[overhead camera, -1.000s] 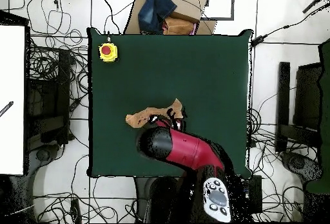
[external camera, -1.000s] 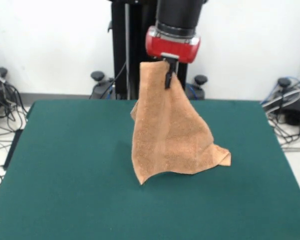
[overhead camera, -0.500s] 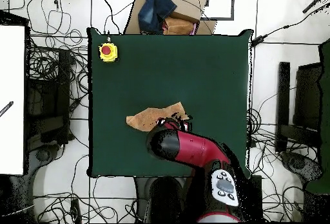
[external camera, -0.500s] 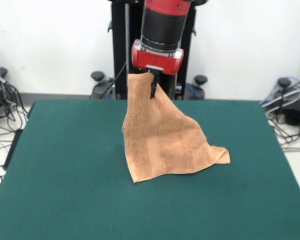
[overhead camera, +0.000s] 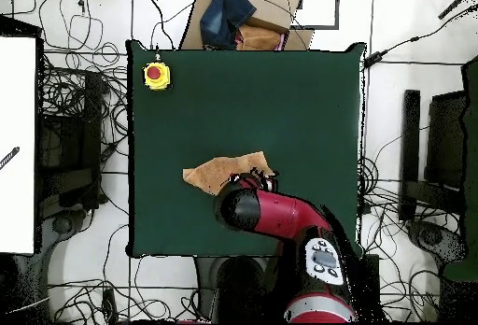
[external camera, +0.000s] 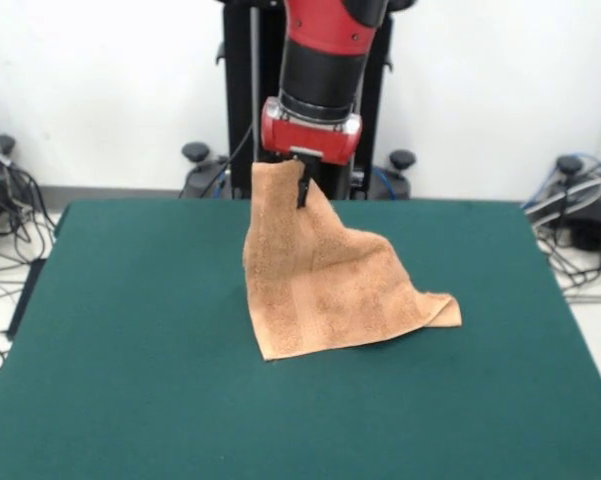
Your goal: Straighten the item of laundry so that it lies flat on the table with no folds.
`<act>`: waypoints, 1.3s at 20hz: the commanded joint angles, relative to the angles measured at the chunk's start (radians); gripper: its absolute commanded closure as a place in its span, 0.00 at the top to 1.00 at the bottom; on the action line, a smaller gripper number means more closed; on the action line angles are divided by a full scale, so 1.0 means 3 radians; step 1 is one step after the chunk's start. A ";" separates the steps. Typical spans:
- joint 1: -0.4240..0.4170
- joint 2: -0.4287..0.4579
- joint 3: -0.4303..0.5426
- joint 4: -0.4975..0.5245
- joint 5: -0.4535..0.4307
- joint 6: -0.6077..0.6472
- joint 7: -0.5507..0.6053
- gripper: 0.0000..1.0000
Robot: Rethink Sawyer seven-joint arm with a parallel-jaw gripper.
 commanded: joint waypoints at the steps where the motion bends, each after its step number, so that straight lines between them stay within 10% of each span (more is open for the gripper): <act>1: -0.0088 0.0101 0.0352 -0.0242 -0.0158 -0.0187 0.0305 0.00; 26: 0.0067 0.0188 0.0006 -0.0601 -0.0363 -0.0031 0.0258 0.00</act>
